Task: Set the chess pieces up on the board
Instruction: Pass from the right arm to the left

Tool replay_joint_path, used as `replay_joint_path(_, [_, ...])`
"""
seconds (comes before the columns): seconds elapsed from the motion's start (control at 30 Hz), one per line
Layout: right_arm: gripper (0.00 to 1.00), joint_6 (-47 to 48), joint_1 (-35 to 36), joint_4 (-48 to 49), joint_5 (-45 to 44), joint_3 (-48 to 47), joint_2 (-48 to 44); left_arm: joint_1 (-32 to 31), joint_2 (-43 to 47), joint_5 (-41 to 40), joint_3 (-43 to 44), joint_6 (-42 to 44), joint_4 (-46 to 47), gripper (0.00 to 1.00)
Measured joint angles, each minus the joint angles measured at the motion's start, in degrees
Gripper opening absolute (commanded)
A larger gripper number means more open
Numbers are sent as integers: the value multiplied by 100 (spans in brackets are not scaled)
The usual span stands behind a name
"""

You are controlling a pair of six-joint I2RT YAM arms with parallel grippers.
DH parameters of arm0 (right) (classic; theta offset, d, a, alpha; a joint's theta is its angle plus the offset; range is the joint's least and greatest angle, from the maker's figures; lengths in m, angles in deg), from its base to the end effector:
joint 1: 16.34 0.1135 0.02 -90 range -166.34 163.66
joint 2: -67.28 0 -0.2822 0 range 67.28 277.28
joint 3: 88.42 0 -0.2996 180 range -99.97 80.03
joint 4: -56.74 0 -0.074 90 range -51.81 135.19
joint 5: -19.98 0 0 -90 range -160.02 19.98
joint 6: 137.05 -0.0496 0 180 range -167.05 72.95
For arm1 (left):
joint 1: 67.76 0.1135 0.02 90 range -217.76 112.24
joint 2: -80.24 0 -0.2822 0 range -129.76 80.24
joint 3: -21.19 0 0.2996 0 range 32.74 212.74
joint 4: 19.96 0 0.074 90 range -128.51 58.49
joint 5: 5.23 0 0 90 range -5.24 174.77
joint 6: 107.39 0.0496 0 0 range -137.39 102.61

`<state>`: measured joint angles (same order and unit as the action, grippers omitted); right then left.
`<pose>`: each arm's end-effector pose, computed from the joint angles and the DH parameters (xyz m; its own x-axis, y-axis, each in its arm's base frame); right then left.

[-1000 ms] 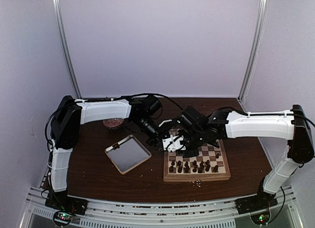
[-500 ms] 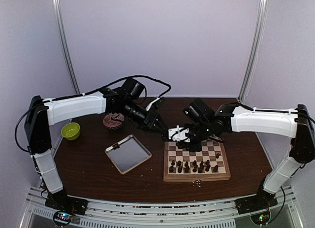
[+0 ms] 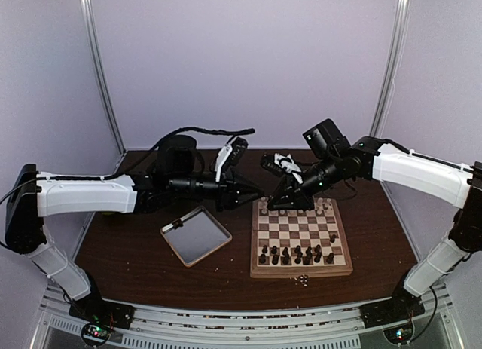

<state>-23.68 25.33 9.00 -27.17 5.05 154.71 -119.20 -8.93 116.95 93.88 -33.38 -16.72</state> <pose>0.2613 0.2777 0.3079 -0.1882 -0.5568 -0.8091 -0.9780 0.0305 0.2065 0.2387 -0.3418 0.2841 -0.4086 0.1385 -0.9022 0.9075 0.1668 -0.3854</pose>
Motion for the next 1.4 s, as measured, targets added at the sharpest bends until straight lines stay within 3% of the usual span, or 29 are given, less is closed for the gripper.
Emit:
replay_joint_path(0.47, [11,-310,-42,50,518,-9,0,-68,-507,656,404,199,142,28])
replay_joint_path(1.1, [12,-326,-155,-22,595,-4,-2,-57,-802,743,960,334,-518,10])
replay_joint_path(1.17, [17,-328,-155,-22,592,-2,-4,-57,-802,741,981,343,-573,10])
replay_joint_path(1.27, [32,-337,-186,4,529,26,-9,-57,-841,719,1058,361,-656,10])
replay_joint_path(1.4, [38,-308,-354,92,374,157,-11,-70,-1040,468,1320,424,-918,9])
